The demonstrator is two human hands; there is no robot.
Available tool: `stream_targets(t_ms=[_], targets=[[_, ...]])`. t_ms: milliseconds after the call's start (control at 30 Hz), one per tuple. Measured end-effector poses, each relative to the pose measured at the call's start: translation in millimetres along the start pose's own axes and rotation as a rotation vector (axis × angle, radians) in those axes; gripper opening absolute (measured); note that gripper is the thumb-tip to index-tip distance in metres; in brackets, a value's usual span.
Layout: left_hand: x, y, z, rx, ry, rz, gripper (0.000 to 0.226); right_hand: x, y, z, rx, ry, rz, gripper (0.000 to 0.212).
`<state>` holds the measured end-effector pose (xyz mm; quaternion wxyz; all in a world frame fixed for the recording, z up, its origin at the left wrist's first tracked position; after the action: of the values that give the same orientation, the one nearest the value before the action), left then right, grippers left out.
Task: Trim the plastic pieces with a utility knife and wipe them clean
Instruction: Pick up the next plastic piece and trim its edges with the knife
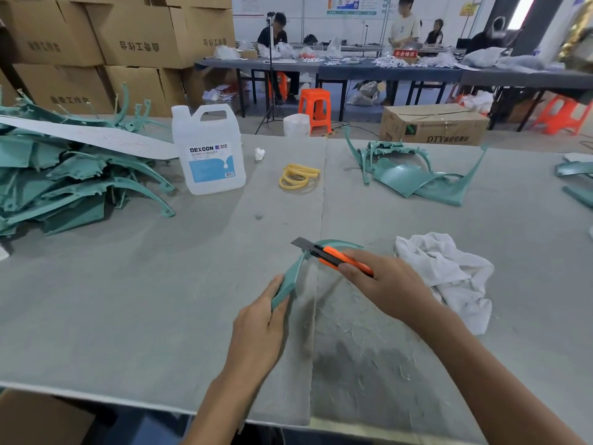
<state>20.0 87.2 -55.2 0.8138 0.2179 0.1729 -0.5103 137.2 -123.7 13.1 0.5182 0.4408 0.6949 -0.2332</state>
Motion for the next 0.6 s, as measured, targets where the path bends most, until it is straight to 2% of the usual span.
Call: stream_targets(t_ms=[167,333,433,600], targets=[[-3.3,6.6,1.1,0.008,-0.087,0.039,0.037,19.4,20.1,1.7,-0.012,0.034,0.057,0.029],[-0.4,-2.7,-0.7,0.037,-0.018,-0.005,0.041,29.8,19.8,38.8,0.280,-0.005,0.076,0.031],[2.3,-0.3,-4.7,0.009,-0.037,0.003,0.044,23.4,17.8,44.5,0.328,-0.124,0.086,0.034],[1.7,-1.2,-5.9,0.012,-0.061,-0.019,0.051,11.8,-10.4,8.9,0.137,0.314,0.081,0.014]])
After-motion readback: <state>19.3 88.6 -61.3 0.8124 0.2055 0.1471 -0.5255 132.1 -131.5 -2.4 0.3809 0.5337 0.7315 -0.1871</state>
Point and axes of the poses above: each hand's wrist, its own y-axis towards the middle knuckle, its own x-axis out of the palm, z = x × y, the point moved 1 cm from there along y, towards the middle knuckle, and after that the axes turned 6 degrees about -y, right-handed, at the moved point
